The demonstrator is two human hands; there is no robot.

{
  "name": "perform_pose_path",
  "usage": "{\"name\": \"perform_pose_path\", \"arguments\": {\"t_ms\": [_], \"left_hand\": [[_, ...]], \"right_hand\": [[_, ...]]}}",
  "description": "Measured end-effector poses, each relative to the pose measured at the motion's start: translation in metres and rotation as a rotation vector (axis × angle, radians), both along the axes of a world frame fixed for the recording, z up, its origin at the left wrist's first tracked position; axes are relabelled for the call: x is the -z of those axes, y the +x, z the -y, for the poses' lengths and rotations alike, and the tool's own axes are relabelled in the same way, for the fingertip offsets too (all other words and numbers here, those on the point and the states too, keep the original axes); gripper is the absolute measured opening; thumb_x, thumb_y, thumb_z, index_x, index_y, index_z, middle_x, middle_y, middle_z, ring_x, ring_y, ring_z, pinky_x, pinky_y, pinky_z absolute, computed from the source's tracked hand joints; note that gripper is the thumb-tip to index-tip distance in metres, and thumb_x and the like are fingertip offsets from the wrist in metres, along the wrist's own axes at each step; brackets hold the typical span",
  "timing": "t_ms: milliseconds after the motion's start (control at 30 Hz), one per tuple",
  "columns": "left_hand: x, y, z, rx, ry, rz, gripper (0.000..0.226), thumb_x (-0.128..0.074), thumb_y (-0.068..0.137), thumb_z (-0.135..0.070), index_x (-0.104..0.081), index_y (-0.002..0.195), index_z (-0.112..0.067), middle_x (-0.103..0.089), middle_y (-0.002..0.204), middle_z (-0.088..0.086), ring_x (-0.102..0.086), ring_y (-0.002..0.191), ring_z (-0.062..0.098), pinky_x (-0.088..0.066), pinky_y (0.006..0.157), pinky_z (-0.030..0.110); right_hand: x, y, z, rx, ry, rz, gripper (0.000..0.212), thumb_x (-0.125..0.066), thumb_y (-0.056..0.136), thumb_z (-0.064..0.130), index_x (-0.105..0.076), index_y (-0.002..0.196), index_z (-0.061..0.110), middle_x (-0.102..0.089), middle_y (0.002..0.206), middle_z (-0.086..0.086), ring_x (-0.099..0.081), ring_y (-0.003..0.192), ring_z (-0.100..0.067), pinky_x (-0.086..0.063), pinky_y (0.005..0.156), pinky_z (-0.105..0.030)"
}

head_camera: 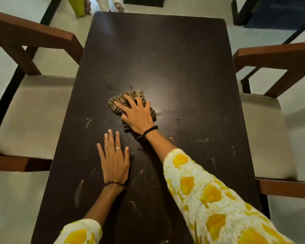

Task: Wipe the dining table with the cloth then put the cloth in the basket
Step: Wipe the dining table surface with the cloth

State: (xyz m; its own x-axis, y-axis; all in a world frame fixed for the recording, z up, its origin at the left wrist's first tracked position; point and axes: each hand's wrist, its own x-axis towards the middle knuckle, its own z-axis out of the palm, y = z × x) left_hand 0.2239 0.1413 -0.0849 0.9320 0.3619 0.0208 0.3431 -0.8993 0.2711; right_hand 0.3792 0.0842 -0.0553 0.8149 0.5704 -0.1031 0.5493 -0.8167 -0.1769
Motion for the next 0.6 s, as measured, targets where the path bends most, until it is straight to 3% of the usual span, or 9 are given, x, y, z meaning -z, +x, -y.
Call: {"name": "perform_pose_path", "arguments": {"t_ms": [267, 367, 433, 600], "left_hand": [[-0.009, 0.013, 0.091, 0.234, -0.048, 0.021, 0.056, -0.028, 0.094, -0.032, -0.022, 0.143, -0.006, -0.018, 0.151, 0.012, -0.010, 0.139, 0.021, -0.003, 0.113, 0.044], [-0.009, 0.010, 0.111, 0.300, -0.043, -0.019, 0.057, -0.028, 0.093, -0.032, -0.022, 0.143, -0.007, -0.023, 0.150, 0.012, -0.013, 0.139, 0.022, -0.005, 0.113, 0.045], [-0.008, 0.006, 0.116, 0.296, -0.041, -0.059, 0.056, -0.024, 0.095, -0.035, -0.024, 0.143, -0.007, -0.025, 0.150, 0.013, -0.014, 0.139, 0.022, -0.008, 0.112, 0.046], [0.000, 0.001, 0.116, 0.293, -0.003, -0.132, 0.062, -0.007, 0.098, -0.043, -0.025, 0.142, -0.004, -0.027, 0.149, 0.013, -0.016, 0.138, 0.021, -0.009, 0.111, 0.045]], "right_hand": [[0.005, 0.028, 0.155, 0.566, -0.035, 0.073, 0.049, -0.039, 0.094, 0.038, -0.031, 0.142, 0.038, -0.027, 0.151, -0.005, -0.032, 0.127, -0.032, -0.026, 0.098, -0.050], [0.004, 0.023, 0.169, 0.720, -0.041, 0.040, 0.049, -0.040, 0.094, 0.037, -0.029, 0.142, 0.038, -0.025, 0.152, -0.007, -0.029, 0.129, -0.034, -0.025, 0.099, -0.053], [-0.001, 0.016, 0.157, 0.708, -0.016, 0.033, 0.050, -0.042, 0.094, 0.035, -0.030, 0.142, 0.038, -0.024, 0.152, -0.009, -0.029, 0.129, -0.035, -0.025, 0.099, -0.054], [-0.002, -0.012, 0.121, 0.300, 0.029, 0.017, 0.051, -0.043, 0.093, 0.036, -0.030, 0.143, 0.038, -0.027, 0.152, -0.007, -0.030, 0.130, -0.033, -0.025, 0.101, -0.054]]}}
